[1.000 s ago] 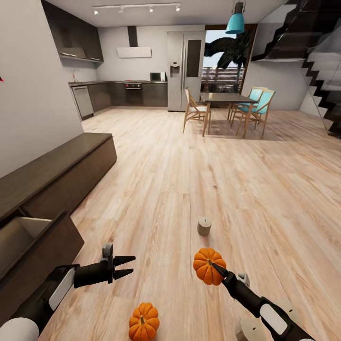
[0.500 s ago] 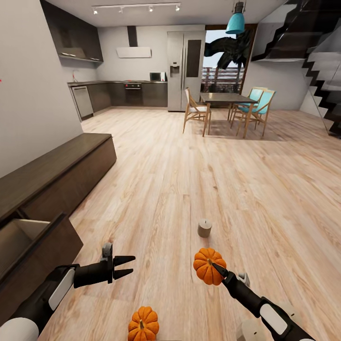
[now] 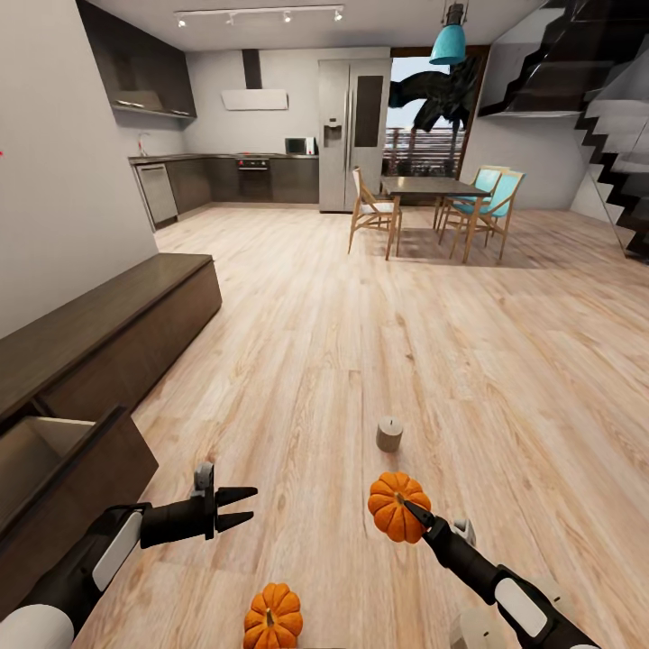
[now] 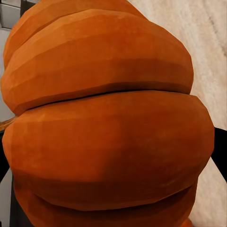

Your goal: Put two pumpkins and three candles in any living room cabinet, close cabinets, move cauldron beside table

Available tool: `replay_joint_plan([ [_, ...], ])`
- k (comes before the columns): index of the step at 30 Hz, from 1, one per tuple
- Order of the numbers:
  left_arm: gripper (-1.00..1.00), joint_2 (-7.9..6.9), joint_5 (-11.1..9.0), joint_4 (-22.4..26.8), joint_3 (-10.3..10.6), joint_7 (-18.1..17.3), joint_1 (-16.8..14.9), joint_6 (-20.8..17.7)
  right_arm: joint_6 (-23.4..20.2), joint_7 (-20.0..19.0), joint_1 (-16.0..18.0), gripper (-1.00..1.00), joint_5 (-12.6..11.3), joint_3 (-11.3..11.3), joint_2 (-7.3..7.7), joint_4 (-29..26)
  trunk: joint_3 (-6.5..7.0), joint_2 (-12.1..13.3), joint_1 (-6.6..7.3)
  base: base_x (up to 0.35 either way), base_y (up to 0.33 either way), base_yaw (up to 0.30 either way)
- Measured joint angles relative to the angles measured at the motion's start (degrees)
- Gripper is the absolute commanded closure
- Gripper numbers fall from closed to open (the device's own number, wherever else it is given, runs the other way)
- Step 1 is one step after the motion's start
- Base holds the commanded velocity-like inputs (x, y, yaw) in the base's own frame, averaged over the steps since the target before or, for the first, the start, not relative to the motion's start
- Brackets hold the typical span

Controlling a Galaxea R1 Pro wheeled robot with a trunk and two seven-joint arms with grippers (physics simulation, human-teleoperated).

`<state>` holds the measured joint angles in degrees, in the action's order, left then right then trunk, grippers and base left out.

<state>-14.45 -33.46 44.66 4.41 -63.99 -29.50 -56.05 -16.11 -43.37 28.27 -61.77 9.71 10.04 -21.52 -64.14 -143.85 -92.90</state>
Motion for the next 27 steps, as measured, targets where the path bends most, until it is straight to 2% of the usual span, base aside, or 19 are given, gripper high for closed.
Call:
replay_joint_plan([
  [4, -1.0, 0.0, 0.0, 0.0, 0.0, 0.0, 0.0, 0.0, -0.01, -0.03, 0.0, 1.0, -0.01, -0.07, 0.01, 0.0, 0.0, 0.0, 0.0, 0.0, 0.0, 0.0],
  [5, -1.0, 0.32, 0.21, -0.33, -0.32, 0.32, 0.0, 0.33, -0.34, 0.21, 0.33, 1.0, -0.34, 0.26, 0.33, -0.32, 0.0, 0.0, 0.0, 0.0, 0.0, 0.0],
  [8, -1.0, -0.08, 0.38, -1.32, -1.28, 1.26, 0.56, 1.36, -1.56, 0.85, 1.34, 1.0, -1.73, 1.15, 0.25, -1.37, 0.0, 0.0, 0.0, 0.0, 0.0, 0.0],
  [11, -1.0, -0.4, 0.59, -2.3, -0.39, 0.29, 1.27, 2.39, -1.28, -0.35, 1.67, 1.0, -0.96, 0.1, -0.15, -1.05, 0.0, 0.0, 0.0, 0.0, 0.0, 0.0],
  [15, -1.0, -0.43, 0.52, -3.56, -0.09, -0.97, 1.47, 1.27, 0.39, -1.76, 0.5, 1.0, 0.17, -0.84, -0.28, 0.43, 0.0, 0.0, 0.0, 0.0, 0.0, 0.0],
  [23, -1.0, -0.43, 0.99, -6.14, 0.21, -1.74, 1.49, 3.21, 2.94, -4.91, 0.36, 1.0, 0.12, -0.91, -0.25, 0.65, 0.0, 0.0, 0.0, 0.0, 0.0, 0.0],
  [27, -1.0, -0.1, 1.21, -7.44, 0.54, -1.37, 1.49, 4.53, 1.71, -6.52, 0.36, 1.0, 0.36, -0.82, -0.27, 0.61, 0.0, 0.0, 0.0, 0.0, 0.0, 0.0],
])
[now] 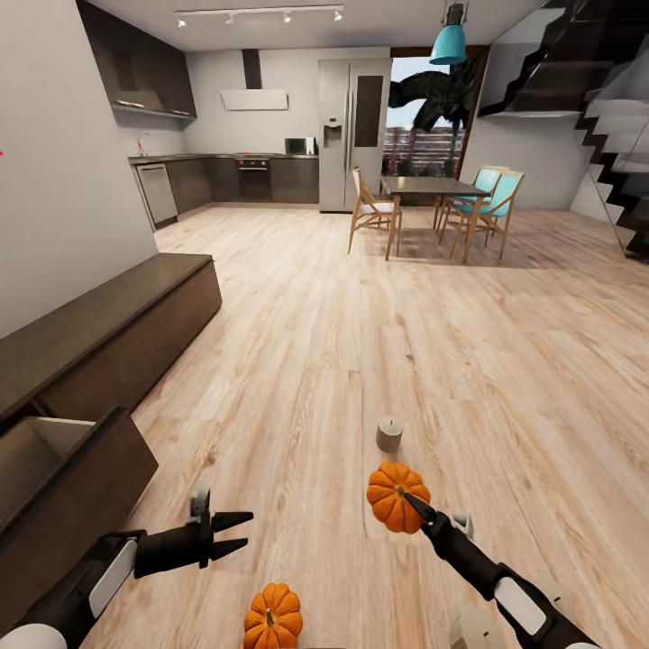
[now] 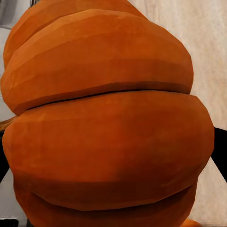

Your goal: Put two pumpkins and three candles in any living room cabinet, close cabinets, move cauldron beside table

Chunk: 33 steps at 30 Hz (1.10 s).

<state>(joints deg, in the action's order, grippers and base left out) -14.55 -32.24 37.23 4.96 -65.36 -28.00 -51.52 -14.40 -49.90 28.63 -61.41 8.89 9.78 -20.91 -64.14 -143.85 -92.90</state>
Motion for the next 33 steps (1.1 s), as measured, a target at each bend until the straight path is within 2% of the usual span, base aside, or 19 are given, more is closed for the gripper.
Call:
replay_joint_plan([
  [5, -1.0, 0.35, 0.22, -1.63, 0.12, 0.13, 0.0, 1.66, -1.82, -2.05, 0.01, 1.0, 0.21, 0.01, 0.11, -0.91, 0.0, 0.0, 0.0, 0.0, 0.0, 0.0],
  [6, -1.0, 0.36, 0.41, -5.12, 0.1, 0.13, 0.02, 9.34, -9.13, -3.94, 0.0, 1.0, 0.36, 0.3, 0.1, -2.82, 0.0, 0.0, 0.0, 0.0, 0.0, 0.0],
  [9, -1.0, 0.38, 0.9, -5.44, 0.09, 0.15, -0.01, 13.17, -13.2, -3.87, 0.0, 1.0, 0.34, 0.1, 0.03, -6.76, 0.0, 0.0, 0.0, 0.0, 0.0, 0.0],
  [13, -1.0, 0.35, 1.98, -5.5, 0.03, 1.61, -0.01, 17.02, -17.13, -3.67, -0.01, 1.0, 0.64, 0.1, -0.03, -8.82, 0.0, 0.0, 0.0, 0.0, 0.0, 0.0],
  [18, -1.0, 0.5, 2.21, -5.51, -0.06, 6.7, -0.01, 19.65, -20.09, -3.61, -0.01, 1.0, 0.69, 0.08, 0.0, -9.2, 0.0, 0.0, 0.0, 0.0, 0.0, 0.0],
  [24, -1.0, 1.32, 2.46, -5.51, -0.19, 8.24, -0.01, 21.0, -20.75, -3.54, -0.01, 1.0, 0.68, 0.07, 0.02, -9.24, 0.0, 0.0, 0.0, 0.0, 0.0, 0.0],
  [26, -1.0, 1.46, 2.48, -5.51, -0.21, 8.52, -0.01, 21.11, -20.68, -3.53, -0.02, 1.0, 0.8, 0.08, 0.02, -9.22, -0.44, -0.02, -0.06, 0.0, 0.0, 0.0],
  [29, -1.0, 1.64, 2.45, -5.52, -0.19, 10.38, -0.01, 21.2, -20.81, -3.54, -0.01, 1.0, 0.66, 0.07, 0.01, -9.39, -0.44, -0.03, -0.05, 0.0, 0.0, 0.0],
  [33, -1.0, 1.83, 2.42, -5.53, -0.08, 13.34, -0.01, 21.21, -21.23, -3.61, 0.0, 1.0, 0.5, 0.23, 0.08, -12.25, -1.32, -0.08, -0.16, 0.0, 0.0, 0.0],
])
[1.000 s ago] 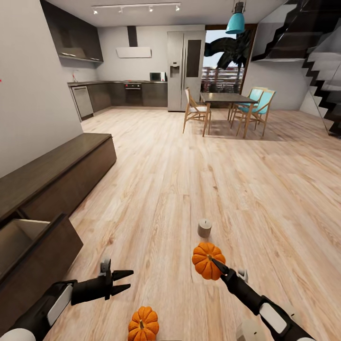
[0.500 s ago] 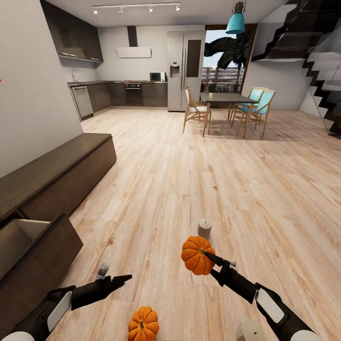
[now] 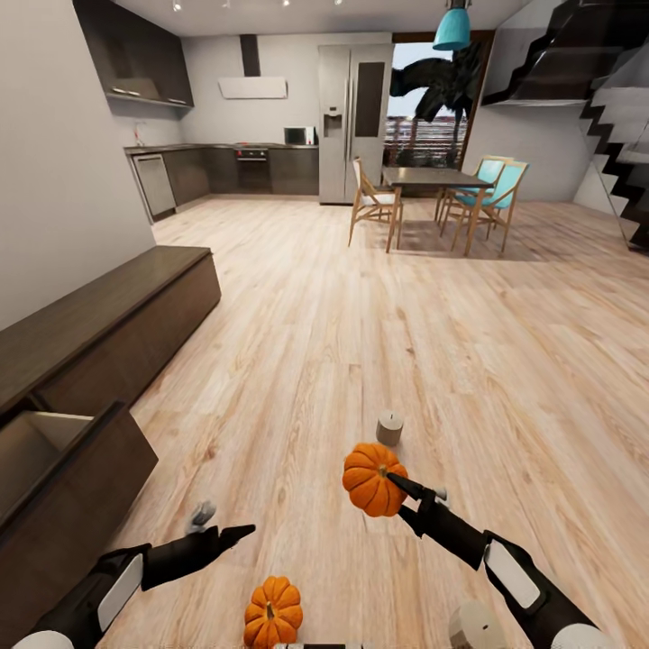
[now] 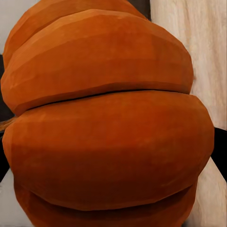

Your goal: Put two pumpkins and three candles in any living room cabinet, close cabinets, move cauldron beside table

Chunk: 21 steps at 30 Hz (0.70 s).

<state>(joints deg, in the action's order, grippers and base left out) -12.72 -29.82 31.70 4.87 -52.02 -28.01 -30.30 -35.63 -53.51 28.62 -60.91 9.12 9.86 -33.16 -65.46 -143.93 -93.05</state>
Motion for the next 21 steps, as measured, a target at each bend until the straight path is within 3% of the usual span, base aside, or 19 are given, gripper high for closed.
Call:
replay_joint_plan([
  [8, -1.0, 1.72, -0.16, -0.01, -0.1, 9.07, 0.0, 0.92, -0.82, -0.31, -0.01, 1.0, 0.99, 5.9, 0.19, -8.94, -1.78, -0.11, -0.21, 0.0, 0.0, 0.0],
  [17, -1.0, 3.22, -0.45, -0.02, -0.61, 17.26, -0.01, 5.66, -1.84, -0.31, -0.01, 1.0, 1.19, 6.53, 0.44, -11.23, -3.77, -0.23, -0.44, 0.0, 0.0, 0.0],
  [21, -1.0, 3.28, -0.59, -0.07, -0.77, 18.48, -0.01, 7.02, -2.15, -0.32, -0.01, 1.0, 1.18, 6.34, 0.46, -11.22, -4.66, -0.28, -0.54, 0.0, 0.0, 0.0],
])
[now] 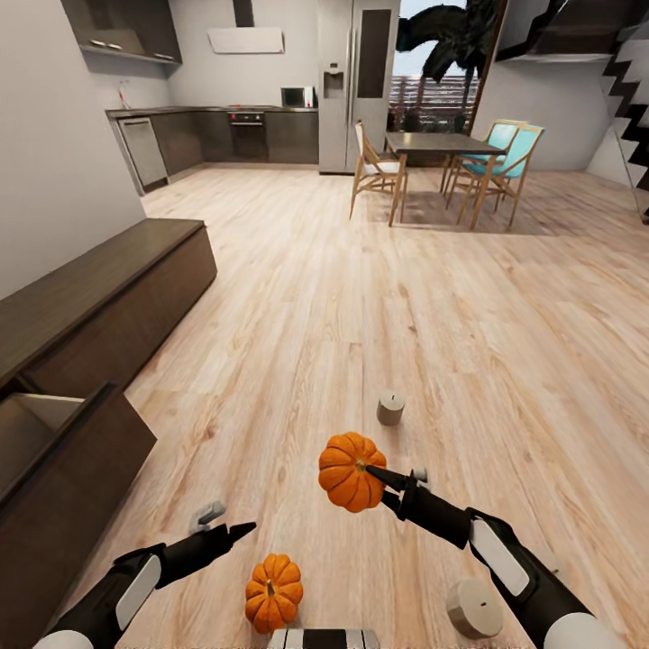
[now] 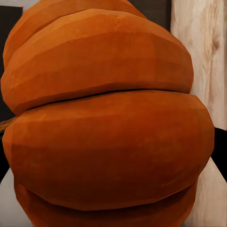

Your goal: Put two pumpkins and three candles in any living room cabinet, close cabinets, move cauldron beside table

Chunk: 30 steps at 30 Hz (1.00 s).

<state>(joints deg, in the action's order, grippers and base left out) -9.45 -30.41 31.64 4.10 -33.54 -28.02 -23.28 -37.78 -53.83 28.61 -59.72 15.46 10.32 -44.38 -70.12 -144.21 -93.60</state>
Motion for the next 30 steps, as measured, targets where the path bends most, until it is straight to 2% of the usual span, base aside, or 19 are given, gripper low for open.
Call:
replay_joint_plan([
  [7, -1.0, 0.02, -0.6, -4.68, -0.16, 0.35, 0.0, 1.9, -0.29, -0.06, 0.0, 1.0, -0.22, -0.25, 0.0, 0.01, -1.55, -0.09, -0.18, 0.0, 0.0, 0.0],
  [16, -1.0, 0.19, -1.11, -5.47, -0.05, 0.41, 0.0, 2.03, -1.9, 0.08, 0.0, 1.0, -0.28, -0.27, -0.07, 0.06, -3.55, -0.22, -0.41, 0.0, 0.0, 0.0],
  [21, -1.0, 1.54, -0.89, -5.43, 0.02, 0.55, 0.0, 2.41, -2.24, 0.27, 0.0, 1.0, -0.04, -0.06, -0.08, 0.09, -4.66, -0.28, -0.54, 0.0, 0.0, 0.0],
  [25, -1.0, 2.33, -0.88, -5.49, 0.09, 3.63, 0.0, 4.63, -2.27, 0.3, 0.0, 1.0, -0.03, -0.07, -0.08, 0.09, -5.54, -0.34, -0.64, 0.0, 0.0, 0.0],
  [30, -1.0, 3.54, -0.76, -5.5, 0.14, 7.67, 0.0, 5.39, -2.28, 0.29, 0.0, 1.0, -0.03, -0.02, -0.08, 0.09, -6.65, -0.4, -0.77, 0.0, 0.0, 0.0],
])
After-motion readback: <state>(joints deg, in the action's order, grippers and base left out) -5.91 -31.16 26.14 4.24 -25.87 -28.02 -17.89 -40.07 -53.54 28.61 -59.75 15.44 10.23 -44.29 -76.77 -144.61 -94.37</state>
